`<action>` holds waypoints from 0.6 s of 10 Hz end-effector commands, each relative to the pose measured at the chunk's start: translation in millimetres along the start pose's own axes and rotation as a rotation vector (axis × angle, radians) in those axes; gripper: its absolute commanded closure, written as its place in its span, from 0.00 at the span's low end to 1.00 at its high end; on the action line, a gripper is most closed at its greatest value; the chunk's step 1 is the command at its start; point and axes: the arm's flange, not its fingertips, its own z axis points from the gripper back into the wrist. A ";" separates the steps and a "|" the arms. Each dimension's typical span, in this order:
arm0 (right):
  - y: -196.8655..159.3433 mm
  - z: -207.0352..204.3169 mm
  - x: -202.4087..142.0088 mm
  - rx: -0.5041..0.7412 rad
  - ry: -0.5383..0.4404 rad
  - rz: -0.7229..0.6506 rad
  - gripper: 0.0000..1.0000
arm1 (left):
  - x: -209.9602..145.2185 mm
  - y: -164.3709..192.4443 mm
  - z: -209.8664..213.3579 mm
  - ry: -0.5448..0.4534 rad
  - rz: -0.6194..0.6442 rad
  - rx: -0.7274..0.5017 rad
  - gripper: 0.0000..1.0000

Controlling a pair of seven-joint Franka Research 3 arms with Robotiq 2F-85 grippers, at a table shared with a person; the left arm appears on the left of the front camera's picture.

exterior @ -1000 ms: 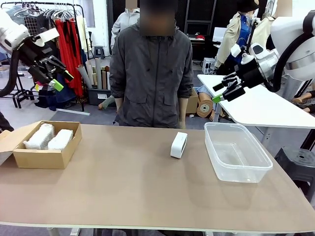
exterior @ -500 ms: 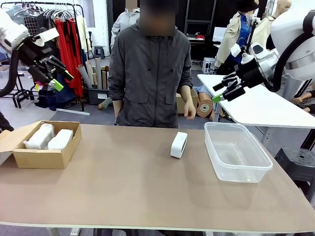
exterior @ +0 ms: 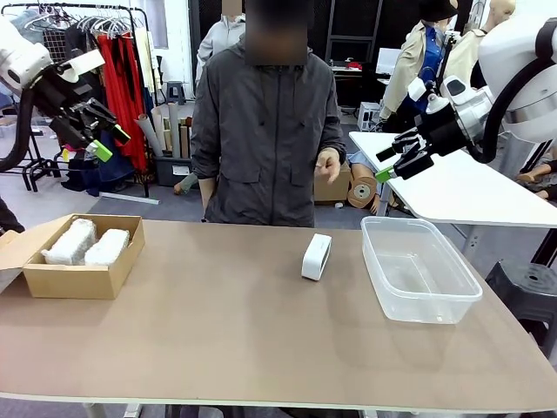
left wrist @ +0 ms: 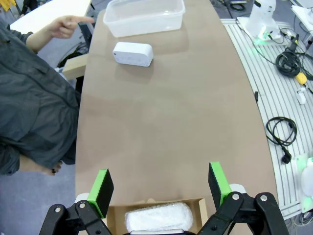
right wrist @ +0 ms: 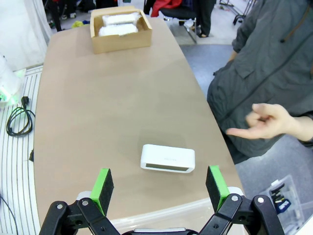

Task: Separate and place wrapped and unwrapped clocks.
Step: Pick up the Digital clock indicated by the person.

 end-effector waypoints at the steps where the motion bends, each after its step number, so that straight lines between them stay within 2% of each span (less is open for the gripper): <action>1: 0.0 0.8 1.6 0.001 -0.004 0.003 0.00 | 0.3 -0.5 0.1 0.009 -0.002 -0.003 0.00; 6: 0.0 0.8 1.6 0.001 -0.004 0.003 0.00 | 0.3 -0.5 0.1 0.009 -0.002 -0.003 0.00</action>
